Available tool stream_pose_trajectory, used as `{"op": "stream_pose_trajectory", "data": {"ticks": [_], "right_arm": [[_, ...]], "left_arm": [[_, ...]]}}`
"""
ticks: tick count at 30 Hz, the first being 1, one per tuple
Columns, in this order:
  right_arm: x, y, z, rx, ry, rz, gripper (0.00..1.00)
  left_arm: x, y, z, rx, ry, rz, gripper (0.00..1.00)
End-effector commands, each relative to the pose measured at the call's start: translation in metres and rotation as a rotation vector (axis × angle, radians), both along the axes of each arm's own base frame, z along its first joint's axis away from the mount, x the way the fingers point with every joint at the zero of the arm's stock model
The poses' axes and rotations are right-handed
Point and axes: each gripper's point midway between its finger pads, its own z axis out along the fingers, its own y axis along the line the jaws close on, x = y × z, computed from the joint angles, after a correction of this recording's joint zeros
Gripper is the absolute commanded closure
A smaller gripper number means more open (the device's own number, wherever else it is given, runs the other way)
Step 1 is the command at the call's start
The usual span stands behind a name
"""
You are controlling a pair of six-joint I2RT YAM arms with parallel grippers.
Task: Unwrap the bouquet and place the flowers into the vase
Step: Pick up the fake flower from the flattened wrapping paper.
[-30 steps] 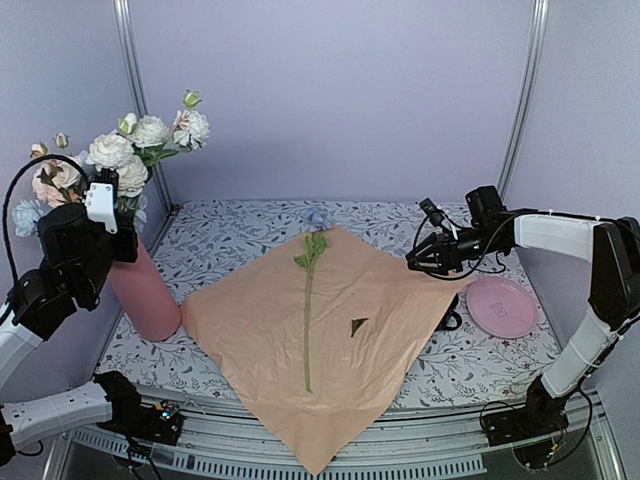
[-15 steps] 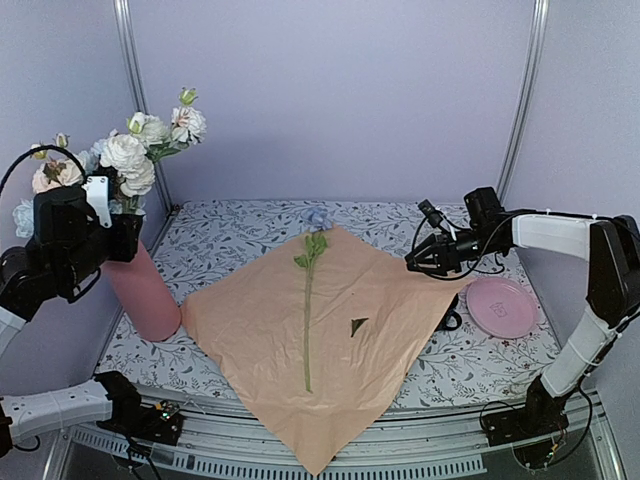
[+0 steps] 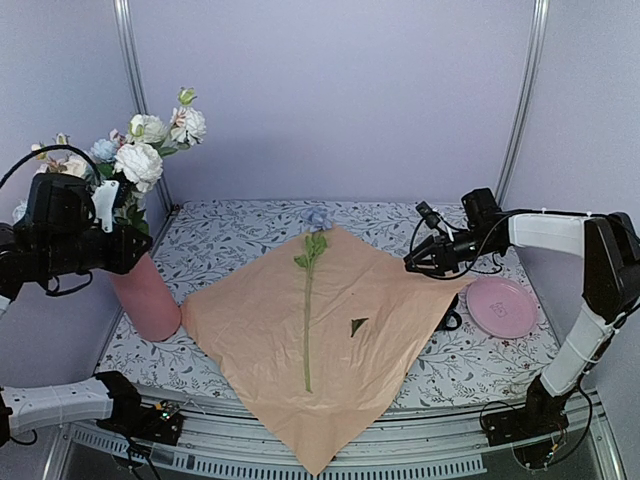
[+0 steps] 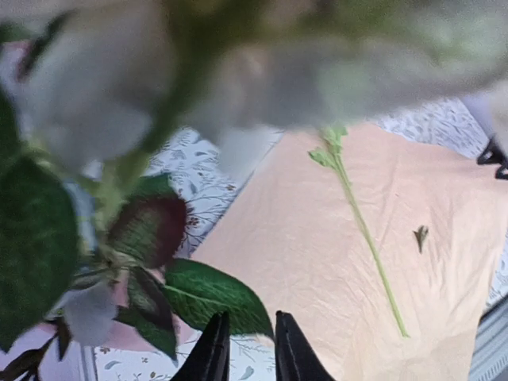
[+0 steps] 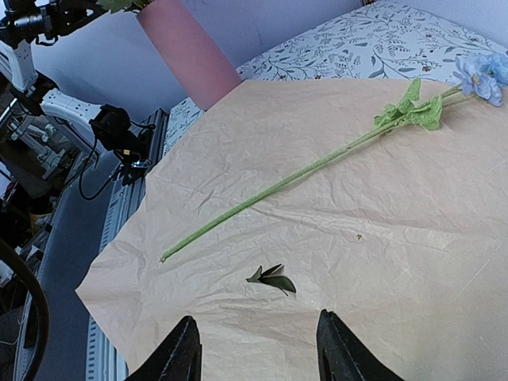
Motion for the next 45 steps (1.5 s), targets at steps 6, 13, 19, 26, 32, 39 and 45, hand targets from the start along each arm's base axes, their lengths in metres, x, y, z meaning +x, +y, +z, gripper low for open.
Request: {"op": "stream_pose_trajectory", "data": {"ticks": [6,13,19,26,32,39,45], "right_arm": [[0.005,0.002,0.000,-0.006,0.002,-0.002,0.48],[0.009,0.001,-0.008,-0.032,0.005,-0.014,0.48],[0.013,-0.003,-0.006,-0.068,-0.040,-0.041,0.48],[0.012,0.000,0.022,-0.027,-0.059,-0.064,0.47],[0.012,0.010,0.034,-0.065,-0.114,-0.072,0.47],[0.001,0.034,0.025,-0.175,-0.239,-0.021,0.47],[-0.007,0.047,0.001,-0.228,-0.258,0.035,0.47]], "left_arm": [[0.001,-0.087,-0.017,-0.097,-0.021,-0.396,0.77],[0.020,-0.161,-0.048,0.065,-0.103,-0.565,0.64],[0.050,-0.210,-0.084,0.122,-0.142,-0.598,0.60],[0.097,-0.247,-0.113,0.088,-0.139,-0.477,0.57],[0.127,-0.282,-0.152,-0.029,0.024,-0.341,0.61],[0.162,-0.285,-0.206,-0.118,0.229,-0.125,0.63],[0.190,-0.271,-0.249,-0.146,0.343,-0.025,0.67]]}}
